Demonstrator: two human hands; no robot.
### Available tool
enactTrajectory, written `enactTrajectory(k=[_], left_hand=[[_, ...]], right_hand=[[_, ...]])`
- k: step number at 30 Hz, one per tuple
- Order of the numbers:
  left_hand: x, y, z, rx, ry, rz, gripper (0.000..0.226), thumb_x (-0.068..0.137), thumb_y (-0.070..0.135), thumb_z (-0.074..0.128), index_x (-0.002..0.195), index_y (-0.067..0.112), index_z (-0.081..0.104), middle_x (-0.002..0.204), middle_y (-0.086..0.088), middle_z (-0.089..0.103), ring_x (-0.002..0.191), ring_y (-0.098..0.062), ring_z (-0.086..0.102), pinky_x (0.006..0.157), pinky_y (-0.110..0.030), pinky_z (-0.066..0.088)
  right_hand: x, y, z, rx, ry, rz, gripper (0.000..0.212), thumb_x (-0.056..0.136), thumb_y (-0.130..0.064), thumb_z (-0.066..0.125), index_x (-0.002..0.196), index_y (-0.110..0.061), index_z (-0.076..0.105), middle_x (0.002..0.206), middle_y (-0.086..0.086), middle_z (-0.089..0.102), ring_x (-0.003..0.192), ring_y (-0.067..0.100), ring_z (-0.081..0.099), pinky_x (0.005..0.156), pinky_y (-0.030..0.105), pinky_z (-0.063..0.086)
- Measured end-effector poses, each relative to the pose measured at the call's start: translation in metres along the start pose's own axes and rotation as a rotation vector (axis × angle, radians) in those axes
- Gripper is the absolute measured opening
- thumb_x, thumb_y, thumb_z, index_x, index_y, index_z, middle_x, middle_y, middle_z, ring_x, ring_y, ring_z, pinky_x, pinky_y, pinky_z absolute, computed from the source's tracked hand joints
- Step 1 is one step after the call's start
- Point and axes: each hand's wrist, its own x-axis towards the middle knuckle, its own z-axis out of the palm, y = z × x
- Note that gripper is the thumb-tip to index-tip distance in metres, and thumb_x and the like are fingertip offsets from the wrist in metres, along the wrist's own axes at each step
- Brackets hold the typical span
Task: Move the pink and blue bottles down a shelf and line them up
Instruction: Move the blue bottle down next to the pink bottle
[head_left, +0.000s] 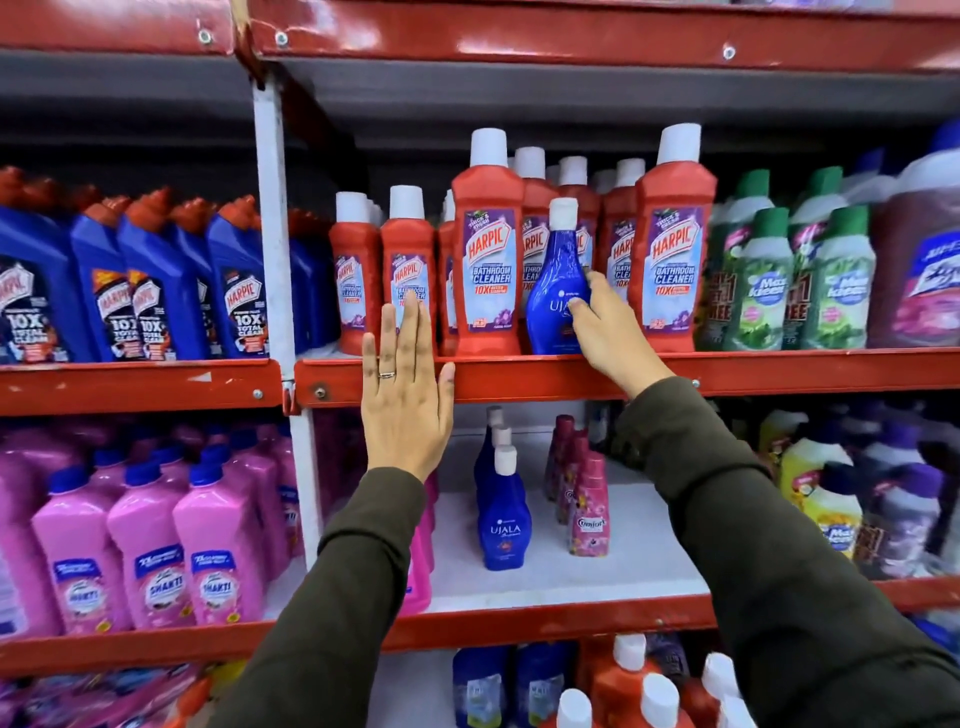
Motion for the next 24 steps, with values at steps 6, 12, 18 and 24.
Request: enactTrajectory(k=[6,12,18,24], left_hand=[[0.000,-0.001,0.002,0.050,0.006,0.000,0.063,0.110,0.040,0.023,0.164,0.009,0.008,0.173,-0.006,0.009,0.159,-0.019,-0.006,0.130,-0.038,-0.008],[0.000,0.000,0.002,0.062,0.000,0.004,0.063,0.110,0.039,0.024,0.163,0.007,0.011,0.173,-0.008,0.009,0.160,-0.026,0.007,0.130,-0.039,-0.005],[0.000,0.002,-0.001,0.042,-0.027,-0.015,0.063,0.110,0.038,0.023,0.163,0.007,0.011,0.173,-0.007,0.008,0.160,-0.024,0.003,0.130,-0.039,-0.005],[-0.002,0.003,-0.005,0.041,-0.012,-0.012,0.064,0.110,0.039,0.023,0.163,0.008,0.007,0.172,-0.005,-0.001,0.160,-0.024,0.005,0.130,-0.038,-0.006]], right_hand=[[0.000,0.001,-0.002,0.155,0.037,0.006,0.044,0.099,-0.017,0.048,0.143,-0.017,0.044,0.142,0.008,0.055,0.114,0.014,0.055,0.088,0.024,0.043],[-0.001,-0.007,-0.011,0.226,0.083,-0.039,0.041,0.100,-0.015,0.049,0.141,-0.010,0.048,0.140,0.010,0.056,0.127,0.022,0.055,0.109,0.039,0.045],[-0.005,-0.024,-0.020,0.246,0.117,-0.085,0.042,0.100,-0.018,0.048,0.142,-0.011,0.049,0.142,0.009,0.056,0.128,0.022,0.054,0.109,0.036,0.044],[-0.033,-0.027,-0.016,0.327,0.101,-0.105,0.040,0.100,-0.021,0.049,0.139,-0.014,0.051,0.138,0.006,0.058,0.121,0.016,0.058,0.097,0.023,0.051]])
